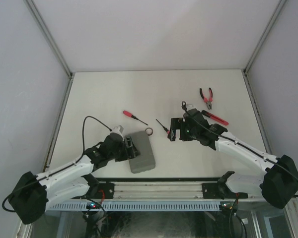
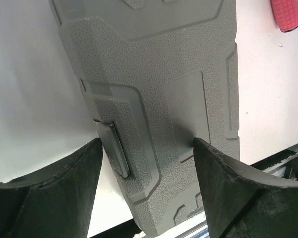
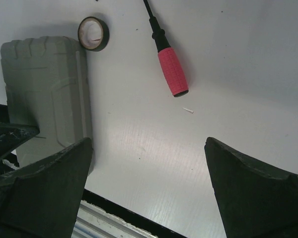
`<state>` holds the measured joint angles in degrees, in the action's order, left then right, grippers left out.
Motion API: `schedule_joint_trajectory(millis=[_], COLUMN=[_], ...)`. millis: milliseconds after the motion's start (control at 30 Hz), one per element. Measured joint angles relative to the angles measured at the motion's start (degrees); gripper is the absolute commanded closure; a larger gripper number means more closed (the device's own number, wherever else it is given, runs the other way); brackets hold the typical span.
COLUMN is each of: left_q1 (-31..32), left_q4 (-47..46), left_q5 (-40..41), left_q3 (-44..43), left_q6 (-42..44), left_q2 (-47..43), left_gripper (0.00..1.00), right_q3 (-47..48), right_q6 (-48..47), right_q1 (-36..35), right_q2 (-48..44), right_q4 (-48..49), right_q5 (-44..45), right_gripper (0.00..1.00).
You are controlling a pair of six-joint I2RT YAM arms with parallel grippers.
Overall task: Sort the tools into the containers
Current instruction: Move the storage box to the center of the board.
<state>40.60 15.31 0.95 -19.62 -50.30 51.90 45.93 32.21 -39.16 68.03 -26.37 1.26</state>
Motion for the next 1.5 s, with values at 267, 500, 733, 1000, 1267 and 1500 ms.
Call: schedule_joint_trajectory(millis=[267, 500, 733, 1000, 1267, 1500], left_q1=[4.26, 9.44, 12.94, 12.90, 12.83, 12.61], left_q4=[-4.11, -6.45, -7.50, -2.60, 2.29, 5.51], left_q5=[0.63, -0.63, -1.77, 3.85, 13.14, 21.38], left_q3=[-10.21, -19.58, -22.84, -22.84, -22.84, -22.82], left_q6=[0.02, 0.07, -0.11, 3.56, 7.65, 8.46], left_q2=[16.28, 28.72, 31.95, 23.89, 14.23, 7.74], left_gripper=[0.28, 0.31, 0.26, 0.11, 0.00, 0.00], right_q3=[-0.42, -1.99, -3.58, -7.56, -7.67, -8.87], right_q6=[0.00, 0.02, 0.24, 1.29, 3.50, 6.49], right_q1=[0.00, 0.00, 0.00, 0.00, 0.24, 4.13], right_q2=[-1.60, -4.72, -9.42, -11.69, -10.36, -10.38], right_q4=[-0.07, -1.14, -1.66, -0.13, 1.51, 3.52], right_q5=[1.42, 3.63, 5.20, 4.37, 5.57, 7.78], right_gripper=[0.06, 0.06, 0.03, 0.00, 0.00, 0.02])
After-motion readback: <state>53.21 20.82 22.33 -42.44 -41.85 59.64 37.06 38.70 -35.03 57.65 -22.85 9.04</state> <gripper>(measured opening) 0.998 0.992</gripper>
